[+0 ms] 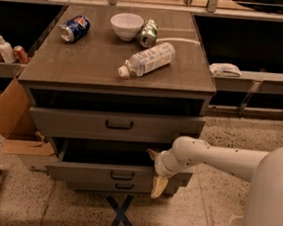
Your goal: Open middle drawer
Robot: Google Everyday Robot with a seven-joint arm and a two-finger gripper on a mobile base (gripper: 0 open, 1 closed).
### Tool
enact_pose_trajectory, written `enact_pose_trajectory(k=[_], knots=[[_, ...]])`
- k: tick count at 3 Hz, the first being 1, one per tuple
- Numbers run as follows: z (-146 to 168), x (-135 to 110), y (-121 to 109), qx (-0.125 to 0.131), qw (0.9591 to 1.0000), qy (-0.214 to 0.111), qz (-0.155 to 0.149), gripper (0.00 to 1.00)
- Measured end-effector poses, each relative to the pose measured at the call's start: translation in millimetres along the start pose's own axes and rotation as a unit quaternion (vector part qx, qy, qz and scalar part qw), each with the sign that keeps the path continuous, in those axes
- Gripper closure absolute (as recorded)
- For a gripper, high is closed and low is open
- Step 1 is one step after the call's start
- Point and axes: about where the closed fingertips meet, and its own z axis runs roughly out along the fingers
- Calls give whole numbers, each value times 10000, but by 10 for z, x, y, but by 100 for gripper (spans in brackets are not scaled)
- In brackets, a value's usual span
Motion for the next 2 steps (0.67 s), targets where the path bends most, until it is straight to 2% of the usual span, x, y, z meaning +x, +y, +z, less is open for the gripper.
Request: enact_pose_trajectory(k=[1,2], knots=[[123,-34,91,-309,9995,-13,-59,0],[274,-57,296,-760,9970,-136,-22,2]])
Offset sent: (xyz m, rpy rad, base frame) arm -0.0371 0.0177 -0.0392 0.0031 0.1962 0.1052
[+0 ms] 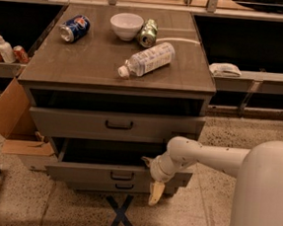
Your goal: Open middle drawer
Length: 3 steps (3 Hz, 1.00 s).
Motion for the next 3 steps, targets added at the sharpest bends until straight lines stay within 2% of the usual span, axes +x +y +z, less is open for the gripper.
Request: enact_pose_trajectory(k=[1,2,3], knots=[[9,-26,69,-136,9999,-18,12,25],[-18,-40,100,-151,9999,-4,23,55],[-158,-113,437,-311,9993,140,134,80]])
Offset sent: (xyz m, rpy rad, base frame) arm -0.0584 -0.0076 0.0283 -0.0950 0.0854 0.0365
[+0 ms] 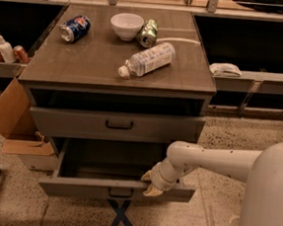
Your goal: Open middle drawer
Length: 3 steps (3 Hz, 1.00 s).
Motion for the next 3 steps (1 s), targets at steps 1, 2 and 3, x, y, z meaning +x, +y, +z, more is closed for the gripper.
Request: enact_pose_trajectory(k=[1,2,3], knots=[[65,-80,432,8,9996,-208,209,99],[99,-70,538,-34,9995,-224,235,0],[99,-70,538,-34,9995,-224,235,0]])
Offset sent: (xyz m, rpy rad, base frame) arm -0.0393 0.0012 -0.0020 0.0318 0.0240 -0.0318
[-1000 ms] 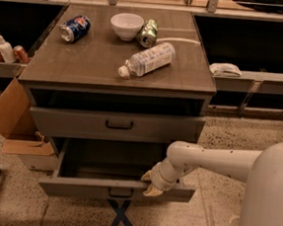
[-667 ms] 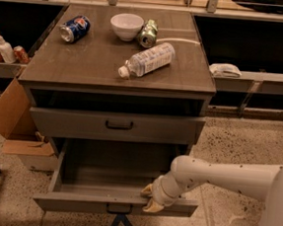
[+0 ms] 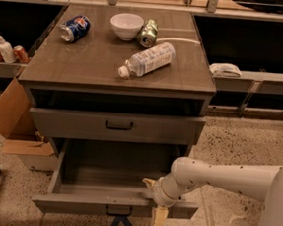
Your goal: Open middle drawer
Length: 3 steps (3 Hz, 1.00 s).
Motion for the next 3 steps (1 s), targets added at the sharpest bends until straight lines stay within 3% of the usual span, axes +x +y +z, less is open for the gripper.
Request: enact_pose_trajectory(k=[1,3], knots=[[-176,37,-19,-6,9998,-199,-85,0],[-973,-17,-61,-18,9976,-490,-493,0]])
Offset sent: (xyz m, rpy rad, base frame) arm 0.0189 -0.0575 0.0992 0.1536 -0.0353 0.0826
